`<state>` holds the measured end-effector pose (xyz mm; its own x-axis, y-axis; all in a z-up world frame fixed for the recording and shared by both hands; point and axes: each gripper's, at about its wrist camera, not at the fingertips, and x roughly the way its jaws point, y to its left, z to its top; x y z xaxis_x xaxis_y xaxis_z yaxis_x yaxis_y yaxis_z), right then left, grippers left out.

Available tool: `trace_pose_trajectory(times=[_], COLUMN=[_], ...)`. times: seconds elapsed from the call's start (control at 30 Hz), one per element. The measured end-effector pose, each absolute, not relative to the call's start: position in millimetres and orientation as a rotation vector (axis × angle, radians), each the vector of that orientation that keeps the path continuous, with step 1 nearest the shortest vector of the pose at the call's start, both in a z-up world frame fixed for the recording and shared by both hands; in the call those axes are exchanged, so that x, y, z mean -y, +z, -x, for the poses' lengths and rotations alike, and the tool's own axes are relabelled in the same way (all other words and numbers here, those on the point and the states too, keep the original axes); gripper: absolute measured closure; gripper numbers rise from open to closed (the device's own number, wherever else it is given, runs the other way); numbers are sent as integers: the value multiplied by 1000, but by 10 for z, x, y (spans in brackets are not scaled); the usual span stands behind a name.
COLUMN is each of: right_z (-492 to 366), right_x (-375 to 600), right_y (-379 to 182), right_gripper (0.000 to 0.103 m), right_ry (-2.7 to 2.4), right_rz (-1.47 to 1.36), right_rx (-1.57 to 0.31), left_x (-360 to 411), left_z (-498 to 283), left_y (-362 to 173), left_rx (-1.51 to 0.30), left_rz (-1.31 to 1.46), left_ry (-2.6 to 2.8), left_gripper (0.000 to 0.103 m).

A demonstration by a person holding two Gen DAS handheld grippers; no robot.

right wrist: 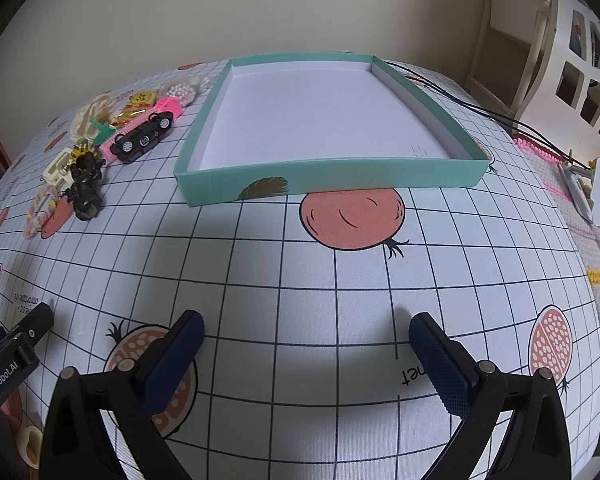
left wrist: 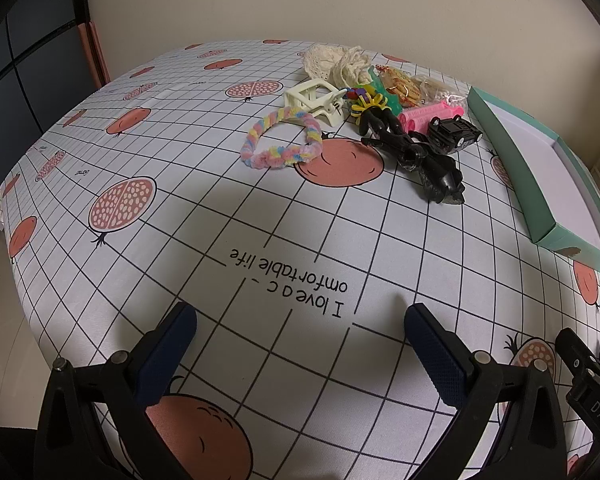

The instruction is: Organize objects

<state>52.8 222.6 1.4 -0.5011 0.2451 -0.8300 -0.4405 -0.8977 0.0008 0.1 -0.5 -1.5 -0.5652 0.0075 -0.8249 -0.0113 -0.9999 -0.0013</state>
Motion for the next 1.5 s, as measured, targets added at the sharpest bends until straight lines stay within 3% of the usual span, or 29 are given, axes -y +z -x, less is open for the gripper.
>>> trace_pose_trajectory(times=[0.8,1.07,1.27,1.5], right_z=[-440,-194,141,599], right_x=[-2279,-2242,-2029,-1700], right_y=[66,672,1127,1226], right_gripper=[2,3,3,5], right_ry=[2371,2440,2556,2637], right_rz=[1350,1334,1344,1426], right_rx=[-329,-341,-244,-131], left_x=[9,37,129,267], left_z=[166,423,767,1147], left_y=[23,570,956,1036], left_rx=[7,27,39,101], left_rz=[1597,1562,1591,1648], left_ry=[2687,2694,2651,2610], left_gripper=[0,0,0,0])
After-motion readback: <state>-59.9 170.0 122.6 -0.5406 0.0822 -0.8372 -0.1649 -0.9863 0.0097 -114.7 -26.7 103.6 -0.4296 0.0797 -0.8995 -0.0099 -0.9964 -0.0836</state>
